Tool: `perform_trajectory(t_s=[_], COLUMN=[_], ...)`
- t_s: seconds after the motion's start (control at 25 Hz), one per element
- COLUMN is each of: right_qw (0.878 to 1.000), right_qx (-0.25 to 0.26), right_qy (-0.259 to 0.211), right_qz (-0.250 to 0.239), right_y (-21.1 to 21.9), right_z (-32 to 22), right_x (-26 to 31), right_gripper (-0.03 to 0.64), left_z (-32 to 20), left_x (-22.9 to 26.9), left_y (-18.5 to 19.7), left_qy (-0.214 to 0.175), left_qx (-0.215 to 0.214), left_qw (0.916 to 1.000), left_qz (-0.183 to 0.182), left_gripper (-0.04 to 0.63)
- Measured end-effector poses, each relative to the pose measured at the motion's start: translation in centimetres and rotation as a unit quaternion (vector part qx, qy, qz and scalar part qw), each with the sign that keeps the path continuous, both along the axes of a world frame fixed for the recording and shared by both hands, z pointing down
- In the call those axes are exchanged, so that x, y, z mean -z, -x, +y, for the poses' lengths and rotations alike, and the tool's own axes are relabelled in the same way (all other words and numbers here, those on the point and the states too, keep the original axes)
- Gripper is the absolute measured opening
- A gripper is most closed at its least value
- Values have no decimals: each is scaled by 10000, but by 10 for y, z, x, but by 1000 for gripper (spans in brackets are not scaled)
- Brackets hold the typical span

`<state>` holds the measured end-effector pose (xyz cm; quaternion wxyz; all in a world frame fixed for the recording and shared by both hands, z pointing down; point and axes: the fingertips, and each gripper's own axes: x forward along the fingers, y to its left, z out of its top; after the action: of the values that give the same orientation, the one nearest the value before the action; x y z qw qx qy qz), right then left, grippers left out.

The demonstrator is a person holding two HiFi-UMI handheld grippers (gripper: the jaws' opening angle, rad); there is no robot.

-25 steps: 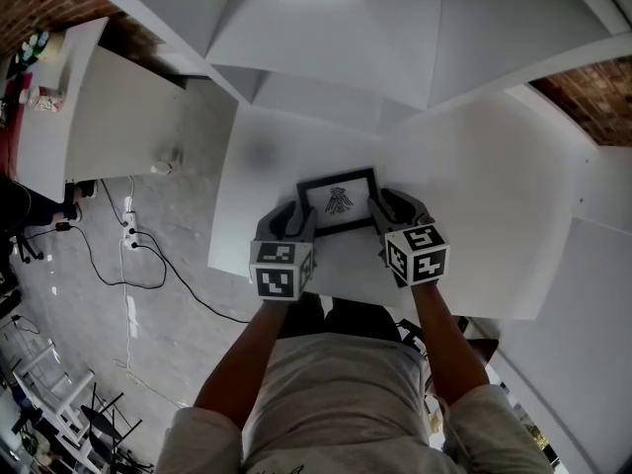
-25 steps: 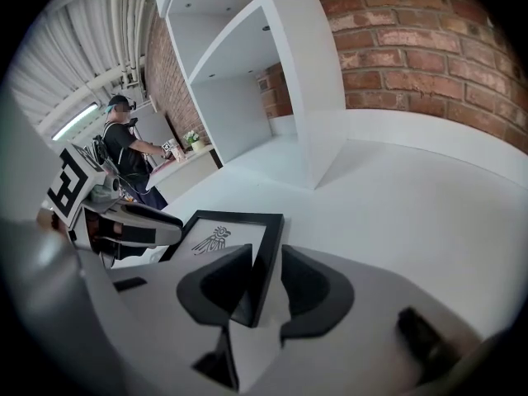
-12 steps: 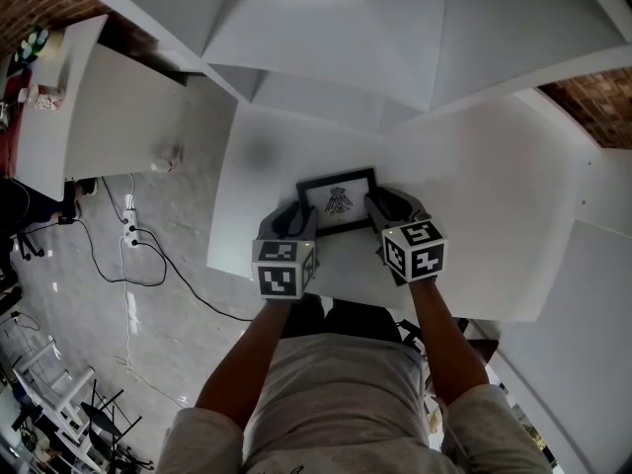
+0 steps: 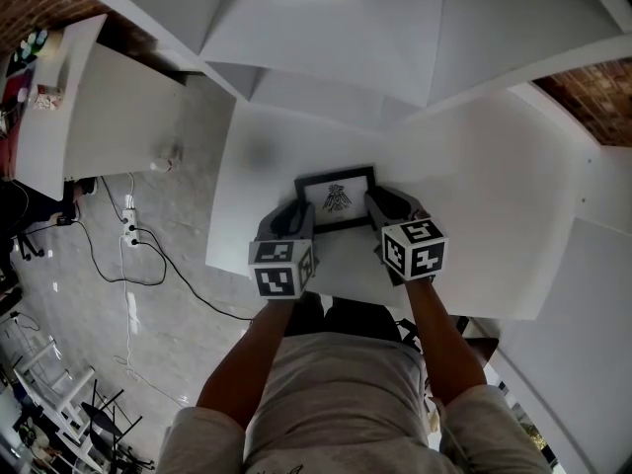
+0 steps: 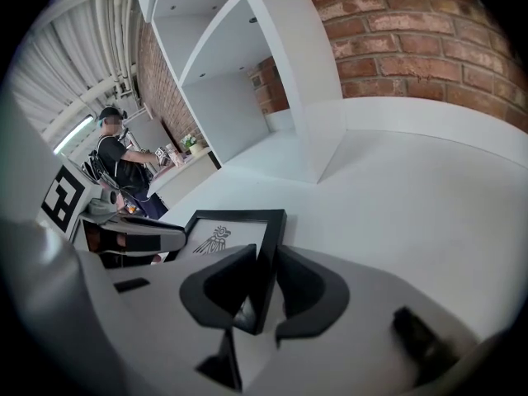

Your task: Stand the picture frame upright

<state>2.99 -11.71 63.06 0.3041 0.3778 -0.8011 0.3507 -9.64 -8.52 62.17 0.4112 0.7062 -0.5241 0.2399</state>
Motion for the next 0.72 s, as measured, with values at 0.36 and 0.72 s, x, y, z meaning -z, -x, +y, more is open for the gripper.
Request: perform_trajectory(t_s=[0.36,0.72], right_qw=[9997,9976], right_qx=[-146,-431], right_qy=[-180,-534], right_qz=[6,-11], right_y=[-4,-15], right_z=[6,8], right_x=[10,33], right_gripper=[89,89], left_z=[2,-3], left_x=[12,37], left_y=[-2,-12], left_qy=[-242,-656], left_qx=[-92,-406], left_qw=[9996,9967], left_qz=[-125,-260], left_gripper=[94,94])
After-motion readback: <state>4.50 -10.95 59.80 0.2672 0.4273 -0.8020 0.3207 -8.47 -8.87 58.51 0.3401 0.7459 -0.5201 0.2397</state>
